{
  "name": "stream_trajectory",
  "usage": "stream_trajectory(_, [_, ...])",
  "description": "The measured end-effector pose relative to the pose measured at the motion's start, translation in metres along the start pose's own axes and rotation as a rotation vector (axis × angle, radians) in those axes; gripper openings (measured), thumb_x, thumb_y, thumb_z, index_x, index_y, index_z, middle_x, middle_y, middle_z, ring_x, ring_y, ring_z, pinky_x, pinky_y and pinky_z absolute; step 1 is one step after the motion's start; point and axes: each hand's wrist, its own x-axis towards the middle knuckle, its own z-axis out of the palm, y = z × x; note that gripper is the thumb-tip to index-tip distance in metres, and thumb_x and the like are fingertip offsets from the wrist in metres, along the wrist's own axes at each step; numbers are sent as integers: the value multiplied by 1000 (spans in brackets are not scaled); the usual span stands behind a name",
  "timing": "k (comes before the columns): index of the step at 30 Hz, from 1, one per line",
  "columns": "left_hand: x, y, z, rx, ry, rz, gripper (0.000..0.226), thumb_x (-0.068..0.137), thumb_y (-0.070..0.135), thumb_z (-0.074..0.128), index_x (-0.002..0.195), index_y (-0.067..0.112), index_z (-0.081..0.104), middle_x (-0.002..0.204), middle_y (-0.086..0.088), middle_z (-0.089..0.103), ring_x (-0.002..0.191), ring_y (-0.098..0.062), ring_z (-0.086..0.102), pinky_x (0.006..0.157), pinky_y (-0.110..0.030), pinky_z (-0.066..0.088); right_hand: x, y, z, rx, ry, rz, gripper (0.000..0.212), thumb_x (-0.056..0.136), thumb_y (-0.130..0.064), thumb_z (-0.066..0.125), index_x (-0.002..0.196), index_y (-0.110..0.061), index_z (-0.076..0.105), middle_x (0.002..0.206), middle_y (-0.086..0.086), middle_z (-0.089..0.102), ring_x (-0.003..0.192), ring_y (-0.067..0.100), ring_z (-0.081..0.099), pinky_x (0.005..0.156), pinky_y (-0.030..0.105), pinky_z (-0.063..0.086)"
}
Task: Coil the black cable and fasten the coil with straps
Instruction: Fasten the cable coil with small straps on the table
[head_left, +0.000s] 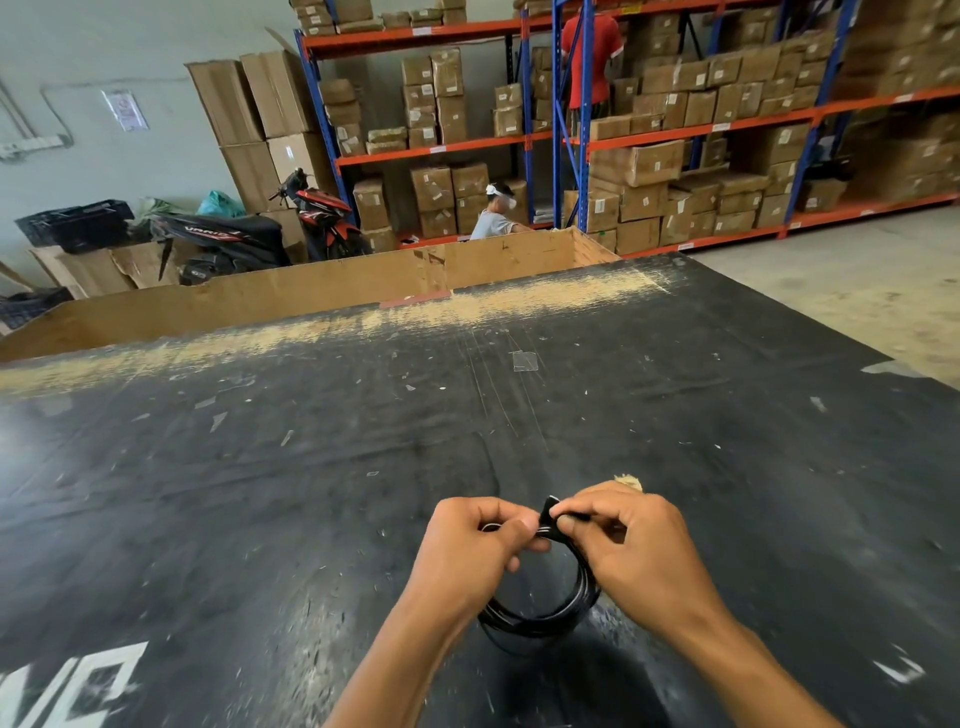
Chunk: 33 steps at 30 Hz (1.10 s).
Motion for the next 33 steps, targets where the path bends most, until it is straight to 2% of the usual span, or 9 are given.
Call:
stream_trajectory(3, [-1,-1,0,89,-28,69,13,90,12,67,82,16,78,69,4,78,53,-4,56,55,-16,46,8,-1,-11,68,-119,128,14,73,-7,81,74,-21,80,73,-3,74,67,10,69,67,28,57])
stream_trajectory(7, [-3,0,0,176,-71,132,16,88,13,69,77,21,77,48,18,64,43,2,48,48,-10,40,12,0,-21,216,-220,225,15,70,-5,82,75,-15,71,69,5,70,58,15,62,68,48,58])
stream_trajectory(10, [-3,-3,4,184,-44,135,13,85,15,72,77,25,73,56,14,69,47,-2,53,54,-20,45,11,4,-21,201,-264,243,19,75,-3,77,86,-17,73,70,0,64,62,12,59,72,53,59])
stream_trajectory(13, [-2,-7,5,124,-14,136,27,83,15,75,81,32,54,72,5,77,49,-9,54,58,-34,49,9,6,-20,136,-314,217,8,80,-11,74,81,-18,78,70,5,73,62,20,66,71,51,58])
stream_trajectory(16, [-3,-9,5,149,-41,160,36,82,20,73,79,37,42,74,6,78,51,-12,53,56,-34,49,8,5,-19,104,-309,199,6,80,-20,75,75,-18,75,69,13,72,60,20,64,67,50,56])
stream_trajectory(21, [-6,-6,7,45,2,151,26,90,17,67,89,31,46,66,7,74,46,-7,51,50,-17,43,4,3,-9,-52,-128,110,14,84,-22,70,71,-18,69,65,1,68,57,6,54,58,29,46])
stream_trajectory(25, [-9,-3,4,12,46,170,23,91,13,66,95,21,45,63,11,74,45,-4,50,49,-12,43,2,-1,-7,108,-141,145,12,85,-21,71,75,-14,73,70,6,72,63,14,61,67,40,51])
stream_trajectory(28, [-9,-4,4,38,57,172,24,91,15,67,94,22,44,64,12,74,45,-2,50,48,-11,42,3,0,-10,124,-212,158,19,86,-23,71,74,-8,73,65,13,67,58,8,49,60,39,46])
stream_trajectory(33, [-10,-3,12,-63,18,92,13,96,27,58,101,23,47,71,2,77,46,-9,50,44,-17,40,-3,0,0,-11,10,124,31,89,-22,66,63,-8,60,50,-5,47,50,7,40,51,27,34])
